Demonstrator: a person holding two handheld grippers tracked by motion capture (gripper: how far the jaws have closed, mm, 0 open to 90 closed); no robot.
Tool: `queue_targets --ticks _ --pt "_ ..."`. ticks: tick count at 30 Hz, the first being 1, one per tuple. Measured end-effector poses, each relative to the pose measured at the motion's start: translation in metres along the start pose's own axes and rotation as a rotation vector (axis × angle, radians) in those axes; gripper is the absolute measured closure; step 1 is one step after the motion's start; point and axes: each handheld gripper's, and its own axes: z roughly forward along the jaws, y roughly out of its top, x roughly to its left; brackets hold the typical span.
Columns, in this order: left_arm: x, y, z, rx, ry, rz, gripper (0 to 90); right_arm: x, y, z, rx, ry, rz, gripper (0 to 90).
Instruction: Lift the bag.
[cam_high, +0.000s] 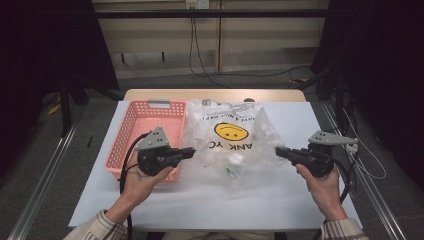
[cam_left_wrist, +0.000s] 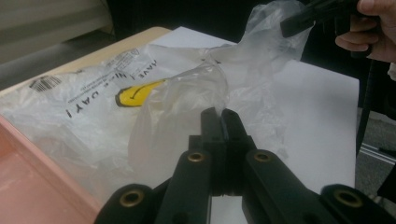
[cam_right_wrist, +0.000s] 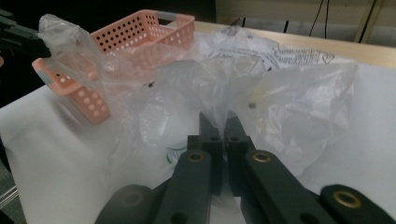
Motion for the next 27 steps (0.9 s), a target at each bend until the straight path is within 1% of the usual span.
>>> queue_targets --ticks 1,3,8,12,13,14,15,16,17,19,21,24,27 --pt "0.0 0.002 -0.001 -0.014 0.004 -0.004 90.0 0.0 0.004 0.001 -0.002 0.0 -0.006 89.8" --pt "0.002 0.007 -0.004 -0.04 0.009 -0.009 90.0 -0.001 0.011 0.003 -0.017 0.008 0.003 89.9" --pt "0.006 0.019 -0.008 -0.086 0.018 -0.017 90.0 -0.003 0.025 0.006 -0.058 0.008 0.004 89.9" --pt "0.009 0.032 -0.015 -0.131 0.026 -0.014 90.0 -0.003 0.039 0.003 -0.086 0.0 -0.009 89.9" --pt "0.01 0.035 -0.017 -0.14 0.032 -0.013 90.0 -0.004 0.047 0.001 -0.099 -0.01 -0.013 89.9" --pt "0.011 0.038 -0.019 -0.149 0.039 -0.015 90.0 -0.004 0.047 0.001 -0.099 -0.01 -0.013 89.9" --pt "0.012 0.042 -0.021 -0.158 0.045 -0.013 90.0 -0.004 0.05 -0.001 -0.105 -0.012 -0.015 89.9" --pt "0.013 0.045 -0.022 -0.168 0.048 -0.013 90.0 -0.006 0.058 -0.003 -0.118 -0.02 -0.019 89.9" --pt "0.014 0.048 -0.024 -0.177 0.05 -0.016 90.0 -0.006 0.058 -0.003 -0.118 -0.02 -0.019 89.9" --pt "0.015 0.052 -0.024 -0.183 0.054 -0.02 90.0 -0.008 0.064 -0.002 -0.116 -0.026 -0.023 89.9" --pt "0.015 0.054 -0.023 -0.191 0.059 -0.02 90.0 -0.011 0.069 0.0 -0.126 -0.027 -0.017 89.9" --pt "0.016 0.059 -0.026 -0.206 0.076 -0.009 90.0 -0.012 0.077 0.002 -0.145 -0.029 -0.019 89.9" --pt "0.018 0.065 -0.03 -0.207 0.096 0.001 90.0 -0.012 0.085 0.0 -0.164 -0.032 -0.026 89.9"
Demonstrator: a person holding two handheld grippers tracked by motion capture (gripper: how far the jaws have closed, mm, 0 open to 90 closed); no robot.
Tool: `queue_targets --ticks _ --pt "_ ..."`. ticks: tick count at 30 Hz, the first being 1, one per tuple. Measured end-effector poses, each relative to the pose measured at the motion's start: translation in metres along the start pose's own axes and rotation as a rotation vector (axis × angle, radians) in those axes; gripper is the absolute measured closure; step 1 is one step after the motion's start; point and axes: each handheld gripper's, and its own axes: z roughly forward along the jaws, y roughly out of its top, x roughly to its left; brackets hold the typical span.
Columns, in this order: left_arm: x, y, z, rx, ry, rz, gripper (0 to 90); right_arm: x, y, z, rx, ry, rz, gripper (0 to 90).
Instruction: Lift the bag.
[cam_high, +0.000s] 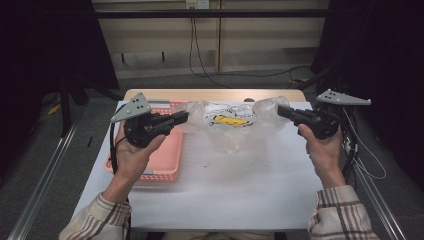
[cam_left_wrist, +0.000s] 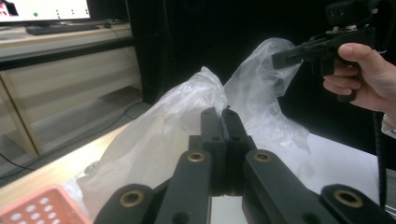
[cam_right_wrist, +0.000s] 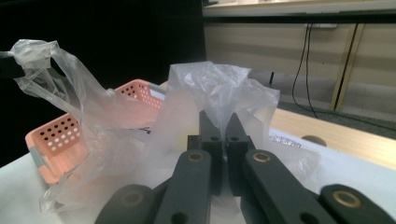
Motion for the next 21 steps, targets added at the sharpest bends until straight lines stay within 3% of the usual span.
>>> queue_targets --ticks 6,14,19,21 --pt "0.007 0.013 -0.005 -0.025 0.032 0.007 90.0 0.002 0.02 -0.003 -0.032 -0.011 -0.019 89.9" --pt "0.007 0.038 -0.009 -0.114 0.038 0.004 90.0 0.009 0.057 -0.006 -0.061 -0.037 -0.06 89.9" --pt "0.007 0.053 -0.013 -0.139 0.04 0.021 90.0 0.015 0.071 -0.005 -0.082 -0.024 -0.079 89.9" --pt "0.007 0.058 -0.015 -0.143 0.06 0.023 90.0 0.016 0.075 -0.004 -0.084 -0.025 -0.086 89.9"
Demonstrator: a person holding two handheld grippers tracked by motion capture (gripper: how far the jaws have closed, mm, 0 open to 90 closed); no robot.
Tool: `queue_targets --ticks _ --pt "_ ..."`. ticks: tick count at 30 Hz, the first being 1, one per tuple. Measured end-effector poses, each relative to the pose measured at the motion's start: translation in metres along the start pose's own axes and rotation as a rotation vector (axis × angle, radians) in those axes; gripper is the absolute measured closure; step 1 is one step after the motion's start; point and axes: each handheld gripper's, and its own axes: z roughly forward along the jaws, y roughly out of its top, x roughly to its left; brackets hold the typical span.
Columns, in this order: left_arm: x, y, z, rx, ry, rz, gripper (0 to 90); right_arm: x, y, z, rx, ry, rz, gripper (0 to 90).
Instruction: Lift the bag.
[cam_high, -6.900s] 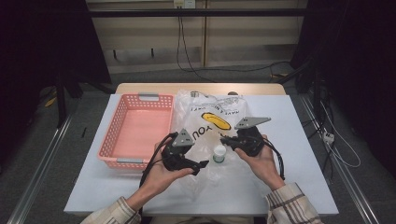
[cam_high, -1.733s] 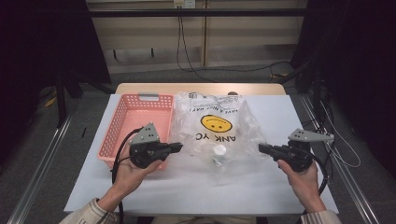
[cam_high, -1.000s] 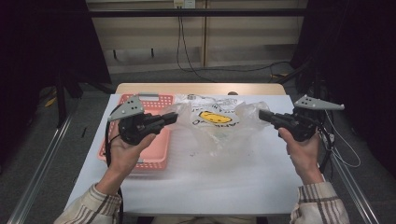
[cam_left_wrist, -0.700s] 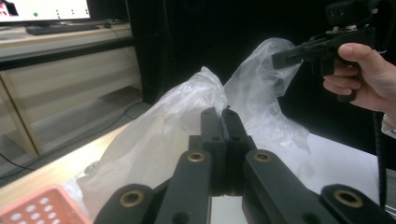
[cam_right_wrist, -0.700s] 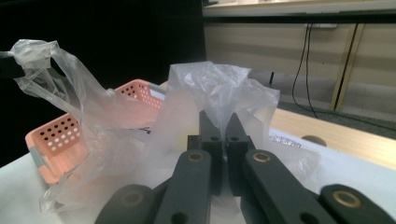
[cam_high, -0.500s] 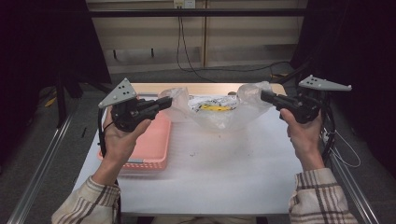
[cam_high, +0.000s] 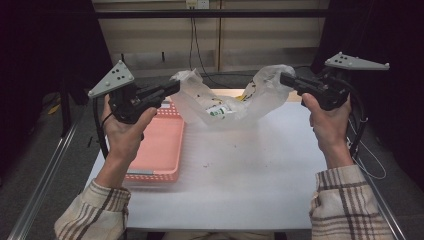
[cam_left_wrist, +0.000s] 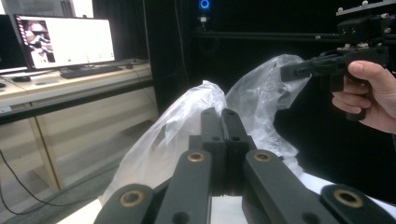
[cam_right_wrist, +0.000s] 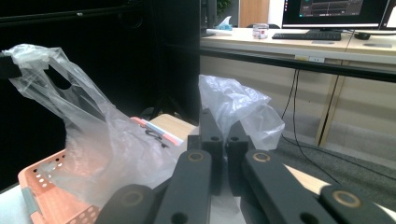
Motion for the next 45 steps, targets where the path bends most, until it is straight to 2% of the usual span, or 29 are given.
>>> queue_targets --ticks 5,6,8,12,15,16,20,21,23,25,29,33,36,39,42,45 --pt "0.006 0.01 -0.004 -0.008 0.016 -0.002 90.0 -0.004 0.015 -0.002 -0.014 -0.021 -0.003 89.9" --pt "0.007 0.011 -0.005 0.003 0.015 0.001 90.0 -0.005 0.019 -0.003 -0.015 -0.027 -0.007 89.9" --pt "0.006 0.012 -0.006 -0.001 0.02 0.004 90.0 -0.007 0.025 -0.004 -0.018 -0.048 -0.014 89.9" --pt "0.008 0.017 -0.01 -0.019 0.025 -0.003 90.0 -0.01 0.032 -0.001 -0.017 -0.056 -0.007 89.9" --pt "0.011 0.023 -0.012 -0.02 0.06 0.018 90.0 -0.009 0.041 0.0 -0.02 -0.066 -0.018 89.9" --pt "0.013 0.025 -0.013 -0.015 0.06 0.021 90.0 -0.008 0.044 -0.001 -0.023 -0.068 -0.022 90.0" --pt "0.021 0.035 -0.015 -0.038 0.075 -0.009 90.0 -0.007 0.059 -0.004 -0.048 -0.079 -0.03 89.9" --pt "0.022 0.037 -0.014 -0.037 0.085 -0.005 90.0 -0.007 0.062 -0.005 -0.051 -0.082 -0.031 90.0" --pt "0.023 0.038 -0.014 -0.03 0.081 -0.007 90.0 -0.007 0.068 -0.004 -0.043 -0.09 -0.047 90.0" --pt "0.02 0.037 -0.014 -0.024 0.086 0.015 90.0 -0.007 0.07 -0.001 -0.015 -0.109 -0.061 89.9" --pt "0.026 0.028 -0.007 -0.008 0.102 -0.004 90.0 -0.013 0.061 0.003 -0.015 -0.115 -0.041 89.9" --pt "0.031 0.016 -0.001 0.019 0.113 -0.017 90.0 -0.023 0.041 0.013 0.037 -0.137 -0.028 89.9" --pt "0.032 0.011 0.004 0.03 0.137 0.009 90.0 -0.033 0.029 0.019 0.062 -0.156 -0.016 89.9" --pt "0.04 0.003 0.014 0.059 0.157 0.006 90.0 -0.044 0.017 0.027 0.094 -0.178 -0.012 89.9" --pt "0.052 -0.01 0.026 0.09 0.168 -0.029 90.0 -0.053 0.004 0.037 0.12 -0.189 0.002 89.9" --pt "0.063 -0.028 0.037 0.116 0.148 -0.07 90.0 -0.058 -0.012 0.047 0.153 -0.194 0.015 89.8"
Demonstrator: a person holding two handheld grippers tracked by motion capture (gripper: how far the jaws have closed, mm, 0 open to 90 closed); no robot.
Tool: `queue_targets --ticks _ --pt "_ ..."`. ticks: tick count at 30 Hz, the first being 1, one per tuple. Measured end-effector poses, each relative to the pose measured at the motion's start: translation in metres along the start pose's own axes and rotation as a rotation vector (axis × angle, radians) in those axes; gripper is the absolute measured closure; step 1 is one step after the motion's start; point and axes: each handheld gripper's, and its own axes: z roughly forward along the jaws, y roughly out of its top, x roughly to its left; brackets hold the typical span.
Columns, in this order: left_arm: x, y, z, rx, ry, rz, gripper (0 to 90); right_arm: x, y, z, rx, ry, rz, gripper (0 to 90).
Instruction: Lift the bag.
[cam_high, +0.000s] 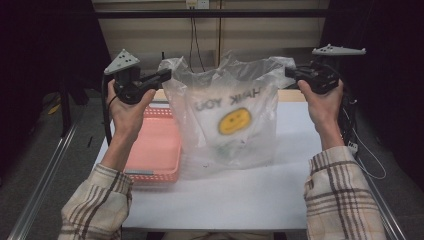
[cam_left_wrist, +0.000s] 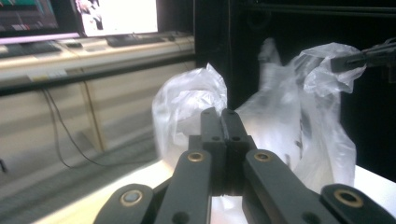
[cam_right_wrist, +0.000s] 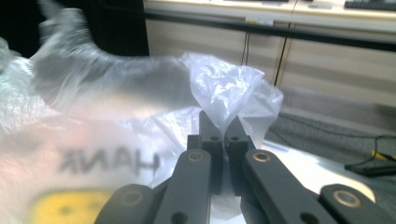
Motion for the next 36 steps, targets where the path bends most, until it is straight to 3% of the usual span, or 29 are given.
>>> queue_targets --ticks 5,12,15,20,25,27,33,35,36 --pt "0.01 -0.021 0.015 0.048 -0.005 -0.045 90.0 -0.002 -0.023 0.017 0.047 0.008 0.009 89.8" --pt "0.006 -0.029 0.026 0.074 -0.008 -0.045 90.0 -0.012 -0.041 0.03 0.107 -0.027 0.01 89.8" --pt "0.004 -0.031 0.029 0.082 -0.005 -0.04 90.0 -0.019 -0.044 0.032 0.11 -0.056 0.026 89.7" --pt "0.007 -0.036 0.03 0.089 -0.008 -0.053 90.0 -0.03 -0.046 0.03 0.078 -0.043 0.059 88.8" --pt "0.006 -0.038 0.029 0.085 -0.019 -0.068 89.3 -0.023 -0.046 0.031 0.068 -0.019 0.062 67.2" --pt "0.004 -0.037 0.027 0.089 -0.017 -0.061 86.4 -0.019 -0.046 0.029 0.052 -0.011 0.071 55.9" --pt "0.002 -0.032 0.021 0.082 -0.005 -0.046 76.2 -0.01 -0.043 0.021 0.044 -0.006 0.058 35.9" --pt "0.002 -0.031 0.021 0.084 0.007 -0.059 69.1 -0.008 -0.043 0.017 0.034 -0.003 0.057 29.6" --pt "0.002 -0.031 0.021 0.083 0.014 -0.067 60.5 -0.008 -0.043 0.015 0.034 -0.009 0.056 26.0"
